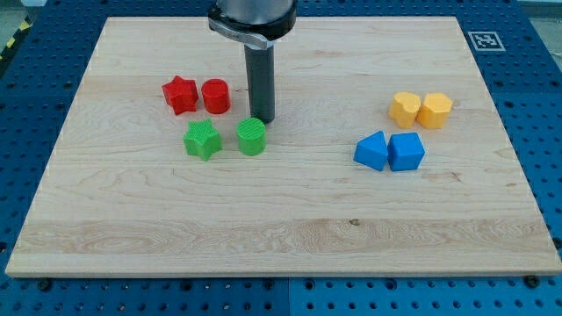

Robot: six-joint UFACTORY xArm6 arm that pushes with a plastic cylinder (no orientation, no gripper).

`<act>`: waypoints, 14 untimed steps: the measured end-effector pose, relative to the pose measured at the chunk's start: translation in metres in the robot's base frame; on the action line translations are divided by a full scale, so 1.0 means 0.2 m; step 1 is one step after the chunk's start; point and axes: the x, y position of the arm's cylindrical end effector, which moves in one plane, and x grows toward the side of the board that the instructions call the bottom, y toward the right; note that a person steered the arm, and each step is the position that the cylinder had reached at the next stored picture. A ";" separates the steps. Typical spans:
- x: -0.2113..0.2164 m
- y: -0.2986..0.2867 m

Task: Move your arm to the top of the blue triangle

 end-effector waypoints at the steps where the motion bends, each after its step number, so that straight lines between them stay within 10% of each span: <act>1: 0.00 0.00; 14: 0.16 0.26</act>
